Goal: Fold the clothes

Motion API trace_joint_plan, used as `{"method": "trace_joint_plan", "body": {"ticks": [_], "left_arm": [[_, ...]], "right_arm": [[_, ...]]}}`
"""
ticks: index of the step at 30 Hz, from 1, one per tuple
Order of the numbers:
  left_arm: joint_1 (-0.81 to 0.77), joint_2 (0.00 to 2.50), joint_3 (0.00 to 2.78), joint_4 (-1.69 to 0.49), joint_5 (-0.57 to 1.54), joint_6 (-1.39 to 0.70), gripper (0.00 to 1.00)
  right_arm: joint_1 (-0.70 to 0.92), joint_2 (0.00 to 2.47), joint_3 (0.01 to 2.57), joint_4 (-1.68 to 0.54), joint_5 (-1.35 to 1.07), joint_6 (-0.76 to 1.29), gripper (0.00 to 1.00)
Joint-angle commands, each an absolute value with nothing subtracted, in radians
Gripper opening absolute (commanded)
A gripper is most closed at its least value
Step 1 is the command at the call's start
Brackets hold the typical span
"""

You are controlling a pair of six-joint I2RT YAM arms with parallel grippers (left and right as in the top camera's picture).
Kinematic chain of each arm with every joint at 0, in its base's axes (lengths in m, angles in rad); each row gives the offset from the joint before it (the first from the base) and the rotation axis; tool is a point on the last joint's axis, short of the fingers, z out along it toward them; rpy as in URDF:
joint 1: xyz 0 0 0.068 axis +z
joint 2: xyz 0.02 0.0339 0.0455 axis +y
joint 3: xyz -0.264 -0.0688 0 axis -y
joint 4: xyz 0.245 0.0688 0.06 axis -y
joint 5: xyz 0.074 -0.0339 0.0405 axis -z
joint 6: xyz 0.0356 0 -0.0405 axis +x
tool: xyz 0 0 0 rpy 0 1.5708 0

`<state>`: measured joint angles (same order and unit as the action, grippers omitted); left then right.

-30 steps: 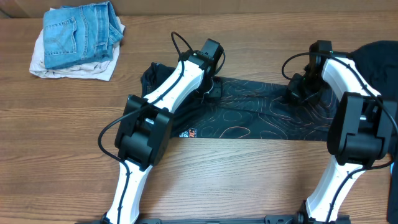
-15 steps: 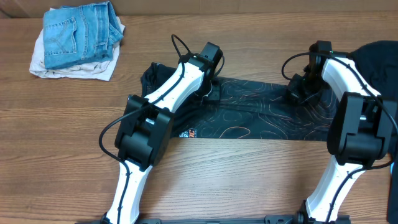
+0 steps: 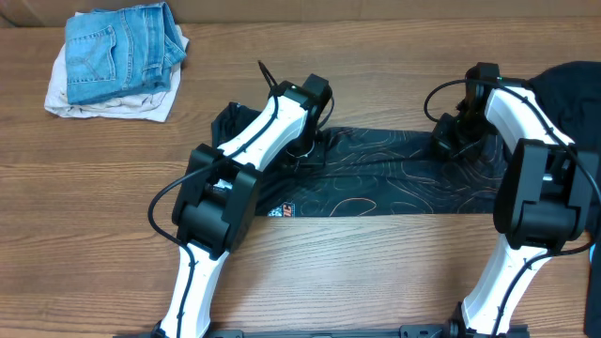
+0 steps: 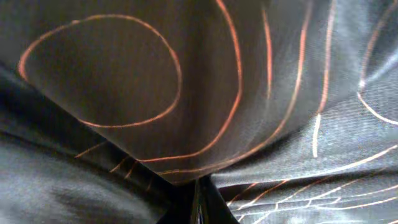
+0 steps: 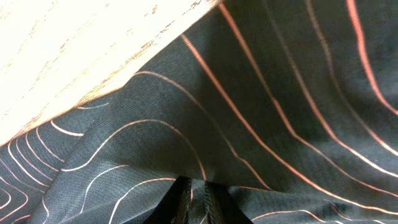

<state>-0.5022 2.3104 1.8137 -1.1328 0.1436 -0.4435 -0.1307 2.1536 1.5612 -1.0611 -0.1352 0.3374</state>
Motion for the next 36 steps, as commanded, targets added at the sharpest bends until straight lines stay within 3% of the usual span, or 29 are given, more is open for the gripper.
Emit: {"method": "trace_joint_plan", "body": {"ticks": [1,15,20,24,31,36], "left_arm": [[-0.464,2.336,1.764,-1.192,0.002,-0.48,0.04],[-0.187,2.22,1.794,-1.208,-0.044,-0.449,0.08],[-0.11,2.211,1.797,-1.219,-0.041,-0.449,0.04],[-0.078,2.202,1.799,-1.218,-0.039,-0.449,0.09],[-0.088,2.149,1.799,-1.216,0.005,-0.398,0.04],[-0.134,2.096,1.798,-1.251,0.122,-0.358,0.07]], "right_arm": [[-0.134,2.16,1.552,-1.064,-0.121,0.34,0.13],[-0.135,2.16,1.553,-1.007,-0.121,0.294,0.16],[-0.136,2.16,1.57,-1.002,-0.104,0.284,0.16],[-0.142,2.16,1.657,-1.069,-0.06,0.283,0.17],[-0.145,2.16,1.851,-1.224,-0.031,0.284,0.11],[-0.184,2.16,1.897,-1.28,-0.008,0.288,0.17]]}}
